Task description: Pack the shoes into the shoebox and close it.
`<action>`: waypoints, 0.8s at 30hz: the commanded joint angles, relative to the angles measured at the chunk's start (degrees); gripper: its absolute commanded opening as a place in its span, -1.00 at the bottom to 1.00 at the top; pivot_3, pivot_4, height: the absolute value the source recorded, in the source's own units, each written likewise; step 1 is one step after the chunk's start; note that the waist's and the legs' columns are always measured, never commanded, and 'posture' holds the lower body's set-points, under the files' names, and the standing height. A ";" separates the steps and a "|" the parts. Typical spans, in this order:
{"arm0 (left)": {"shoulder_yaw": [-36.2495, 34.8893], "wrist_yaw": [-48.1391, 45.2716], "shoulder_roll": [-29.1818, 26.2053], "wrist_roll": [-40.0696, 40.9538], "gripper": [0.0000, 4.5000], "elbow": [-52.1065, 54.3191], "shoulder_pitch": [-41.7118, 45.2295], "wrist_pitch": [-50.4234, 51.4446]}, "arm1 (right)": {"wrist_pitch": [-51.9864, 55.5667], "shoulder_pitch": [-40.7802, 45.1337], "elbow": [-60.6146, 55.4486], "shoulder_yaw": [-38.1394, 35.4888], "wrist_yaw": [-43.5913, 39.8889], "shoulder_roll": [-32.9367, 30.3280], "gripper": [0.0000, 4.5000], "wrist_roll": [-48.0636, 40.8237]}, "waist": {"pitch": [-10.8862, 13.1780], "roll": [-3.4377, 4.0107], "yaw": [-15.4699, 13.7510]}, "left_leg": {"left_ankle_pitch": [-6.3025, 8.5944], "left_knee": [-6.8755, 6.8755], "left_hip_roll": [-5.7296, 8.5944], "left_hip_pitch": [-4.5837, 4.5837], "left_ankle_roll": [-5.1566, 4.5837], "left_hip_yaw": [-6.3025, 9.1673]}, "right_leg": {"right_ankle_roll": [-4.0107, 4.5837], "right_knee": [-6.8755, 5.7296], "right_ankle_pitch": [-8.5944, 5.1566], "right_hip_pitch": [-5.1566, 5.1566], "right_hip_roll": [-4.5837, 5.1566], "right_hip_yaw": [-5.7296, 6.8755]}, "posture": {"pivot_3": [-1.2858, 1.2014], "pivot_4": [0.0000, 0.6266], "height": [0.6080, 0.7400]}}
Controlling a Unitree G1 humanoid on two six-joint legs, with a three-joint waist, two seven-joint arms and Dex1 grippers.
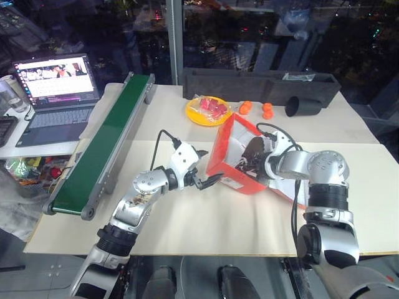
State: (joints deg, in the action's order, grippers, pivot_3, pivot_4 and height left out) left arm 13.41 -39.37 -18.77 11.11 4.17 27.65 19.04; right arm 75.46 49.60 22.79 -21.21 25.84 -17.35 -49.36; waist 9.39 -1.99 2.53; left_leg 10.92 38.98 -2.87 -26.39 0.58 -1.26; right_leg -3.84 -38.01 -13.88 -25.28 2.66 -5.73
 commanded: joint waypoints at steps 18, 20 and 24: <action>-2.69 0.17 -0.57 -0.17 1.00 0.41 1.96 -0.60 | -9.30 6.85 -18.18 11.55 -14.16 0.06 0.79 16.40 | 0.05 0.09 -0.02 | 0.00 0.00 0.00 0.00 0.00 0.01 | -0.01 -0.01 0.00 -0.02 0.01 0.02 | 0.03 -0.52 0.11; -3.58 0.80 -0.72 0.01 1.00 0.24 1.71 -0.09 | -13.17 5.23 -23.77 17.40 -22.97 -2.42 0.79 17.06 | 0.06 0.10 -0.03 | 0.00 -0.01 0.00 0.00 0.00 0.01 | -0.01 0.00 0.00 -0.02 0.01 0.02 | 0.03 -0.52 0.11; -7.86 3.74 -0.53 1.56 1.00 -0.04 0.59 2.26 | -20.63 -1.63 -41.49 24.98 -45.55 -8.55 0.79 11.73 | 0.07 0.11 0.04 | 0.01 -0.07 0.00 0.00 0.00 0.02 | -0.04 0.03 -0.03 -0.04 0.01 0.04 | 0.03 -0.52 0.11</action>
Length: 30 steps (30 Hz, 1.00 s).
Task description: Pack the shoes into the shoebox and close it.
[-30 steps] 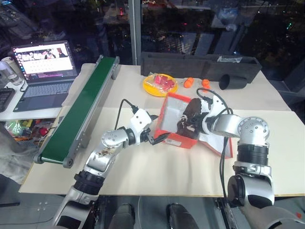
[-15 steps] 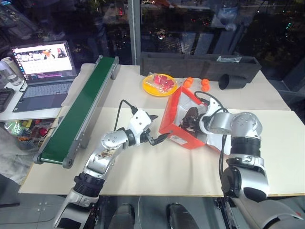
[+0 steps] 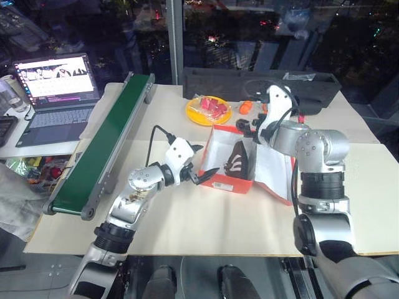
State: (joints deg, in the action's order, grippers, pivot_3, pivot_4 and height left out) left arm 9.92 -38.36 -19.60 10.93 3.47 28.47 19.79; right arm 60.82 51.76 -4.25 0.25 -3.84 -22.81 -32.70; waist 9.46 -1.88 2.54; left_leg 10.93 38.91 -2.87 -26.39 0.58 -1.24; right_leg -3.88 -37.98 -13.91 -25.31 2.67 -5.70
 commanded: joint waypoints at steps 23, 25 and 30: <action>-26.40 16.76 -14.78 0.46 1.00 -30.32 5.92 1.55 | -25.32 -29.53 -24.02 17.37 -32.09 -11.44 0.90 14.62 | 0.01 -0.14 -1.30 | -0.10 0.09 0.05 0.11 0.12 0.28 | 0.03 -0.06 -0.01 0.17 0.02 0.25 | 0.03 -0.52 0.11; -25.73 16.55 -15.79 -0.60 1.00 -32.07 6.36 0.49 | -25.16 -29.61 -23.71 16.90 -30.71 -9.83 0.90 15.44 | 0.01 -0.14 -1.51 | -0.10 0.09 0.03 0.11 0.12 0.28 | 0.04 -0.08 -0.01 0.16 0.01 0.26 | 0.03 -0.52 0.11; -25.30 15.72 -15.83 -0.66 1.00 -32.89 6.69 -0.68 | -21.89 -29.46 -24.87 15.56 -28.66 -6.55 0.90 14.72 | 0.00 -0.15 -1.70 | -0.12 0.10 0.03 0.12 0.16 0.27 | 0.06 -0.10 -0.01 0.17 0.01 0.28 | 0.03 -0.52 0.11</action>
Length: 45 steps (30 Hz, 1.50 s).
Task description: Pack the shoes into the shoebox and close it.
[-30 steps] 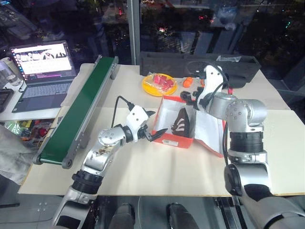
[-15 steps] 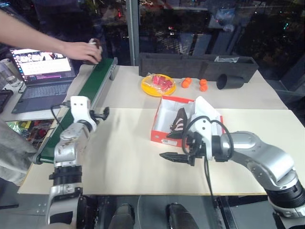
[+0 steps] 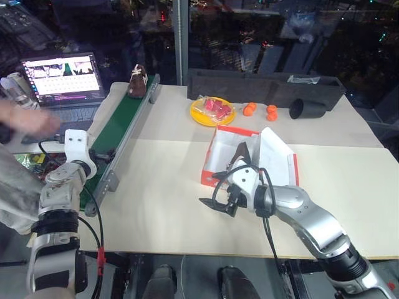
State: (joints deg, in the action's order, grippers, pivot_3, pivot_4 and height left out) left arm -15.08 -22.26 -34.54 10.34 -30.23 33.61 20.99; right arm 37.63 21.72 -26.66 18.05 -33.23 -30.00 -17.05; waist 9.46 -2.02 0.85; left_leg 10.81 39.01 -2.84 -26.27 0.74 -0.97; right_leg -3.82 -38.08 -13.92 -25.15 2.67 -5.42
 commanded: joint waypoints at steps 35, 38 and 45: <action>-0.98 4.07 0.66 -0.12 1.00 0.94 5.45 -7.13 | 6.15 -1.26 -3.83 -1.35 3.69 2.90 0.90 1.33 | -0.01 -0.01 -0.01 | 0.00 0.02 0.01 0.00 0.01 0.01 | 0.01 -0.04 0.01 0.01 0.00 0.00 | 0.03 -0.52 0.11; -0.55 3.76 0.66 -0.30 1.00 0.51 5.31 -7.16 | 6.29 -1.35 -3.98 -1.46 3.67 2.91 0.90 1.33 | -0.01 -0.01 0.03 | -0.01 0.03 0.01 0.00 0.00 0.01 | 0.01 -0.05 0.01 0.01 0.00 0.00 | 0.03 -0.52 0.11; 1.91 4.78 1.08 -2.31 1.00 -3.43 5.07 -0.91 | 6.67 -1.45 -4.56 -1.91 3.94 3.14 0.90 1.18 | -0.01 -0.01 0.01 | -0.01 0.03 0.01 0.00 0.01 0.01 | 0.01 -0.06 0.01 0.02 0.00 0.00 | 0.03 -0.52 0.11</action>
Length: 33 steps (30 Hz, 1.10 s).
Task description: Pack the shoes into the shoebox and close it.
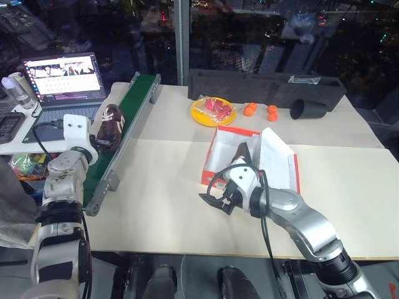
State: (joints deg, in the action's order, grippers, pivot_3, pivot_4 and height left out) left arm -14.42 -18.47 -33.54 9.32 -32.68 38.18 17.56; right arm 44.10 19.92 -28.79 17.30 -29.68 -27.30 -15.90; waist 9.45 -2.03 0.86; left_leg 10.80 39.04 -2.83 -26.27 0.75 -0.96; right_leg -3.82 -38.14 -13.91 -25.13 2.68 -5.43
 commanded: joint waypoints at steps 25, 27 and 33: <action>1.10 0.18 2.63 -0.27 -0.88 0.47 1.15 2.34 | 1.20 0.96 -2.66 -2.64 1.45 1.60 1.00 -0.22 | -0.03 -0.01 -0.47 | -0.06 0.12 0.01 0.20 0.09 0.02 | 0.09 -0.42 -0.06 0.10 -0.01 0.01 | 0.03 -0.52 0.11; 0.63 0.73 2.97 -0.04 -0.88 0.77 1.17 1.66 | 1.32 0.99 -2.62 -2.87 1.57 1.72 1.00 -0.33 | -0.03 -0.01 -0.53 | -0.06 0.12 0.01 0.19 0.09 0.02 | 0.09 -0.41 -0.06 0.10 -0.01 0.02 | 0.03 -0.52 0.11; -2.77 2.12 6.49 3.40 -0.88 6.12 2.22 -3.05 | 5.63 4.10 0.59 -9.72 6.41 7.61 1.00 -3.20 | -0.01 -0.04 -0.53 | -0.06 0.15 0.00 0.11 0.09 0.04 | 0.09 -0.41 -0.06 0.05 -0.01 0.03 | 0.03 -0.52 0.11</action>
State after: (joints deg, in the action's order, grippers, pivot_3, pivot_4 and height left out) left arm -15.47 -16.91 -27.23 10.95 -31.31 38.87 17.66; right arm 48.16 21.55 -28.38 11.88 -25.89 -21.26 -17.57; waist 9.44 -2.07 0.33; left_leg 10.74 39.22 -2.82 -26.20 0.84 -0.91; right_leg -3.72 -38.55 -13.97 -25.12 2.66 -5.40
